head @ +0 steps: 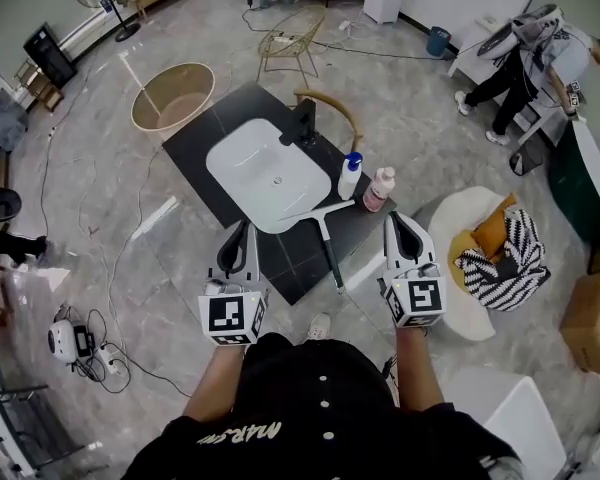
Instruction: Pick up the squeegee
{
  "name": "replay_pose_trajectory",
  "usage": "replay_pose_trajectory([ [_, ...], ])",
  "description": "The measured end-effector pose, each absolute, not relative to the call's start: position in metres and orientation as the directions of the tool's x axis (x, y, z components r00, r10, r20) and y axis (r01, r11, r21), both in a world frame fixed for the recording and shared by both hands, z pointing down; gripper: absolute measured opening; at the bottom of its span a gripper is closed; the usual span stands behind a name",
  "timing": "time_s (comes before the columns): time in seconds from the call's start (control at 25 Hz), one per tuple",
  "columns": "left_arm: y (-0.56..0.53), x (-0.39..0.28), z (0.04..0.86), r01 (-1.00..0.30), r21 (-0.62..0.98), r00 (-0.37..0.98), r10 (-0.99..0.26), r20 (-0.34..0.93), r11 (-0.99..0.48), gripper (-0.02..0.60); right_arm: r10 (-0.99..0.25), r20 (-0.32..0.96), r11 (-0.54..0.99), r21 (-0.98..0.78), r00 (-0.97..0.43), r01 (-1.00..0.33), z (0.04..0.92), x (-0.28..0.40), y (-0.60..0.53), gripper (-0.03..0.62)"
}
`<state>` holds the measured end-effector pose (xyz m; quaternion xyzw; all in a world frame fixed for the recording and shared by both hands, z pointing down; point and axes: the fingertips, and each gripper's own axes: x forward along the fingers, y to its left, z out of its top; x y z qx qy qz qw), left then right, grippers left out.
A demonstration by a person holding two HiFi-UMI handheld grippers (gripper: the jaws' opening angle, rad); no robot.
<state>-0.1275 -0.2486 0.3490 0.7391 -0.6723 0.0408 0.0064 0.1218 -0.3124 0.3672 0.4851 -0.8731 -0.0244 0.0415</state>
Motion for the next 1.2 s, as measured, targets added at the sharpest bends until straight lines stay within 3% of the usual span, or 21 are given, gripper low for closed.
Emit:
replay_pose_trajectory([
  [0.6, -0.294, -0.164, 0.354, -0.99, -0.024, 0.134, -0.989, 0.068, -0.136, 0.02, -0.87, 0.078, 0.492, 0.089, -0.486, -0.866, 0.374, 0.09, -0.347, -0.002],
  [0.84, -0.302, -0.17, 0.374, -0.987, -0.007, 0.159, -0.982, 0.1, -0.161, 0.02, -0.847, 0.162, 0.522, 0.079, -0.506, -0.849, 0.41, 0.067, -0.363, -0.002],
  [1.2, -0.291, -0.168, 0.44, -0.98, 0.054, 0.198, -0.944, 0.264, -0.19, 0.02, -0.769, 0.387, 0.564, 0.036, -0.508, -0.825, 0.523, 0.045, -0.37, 0.0],
])
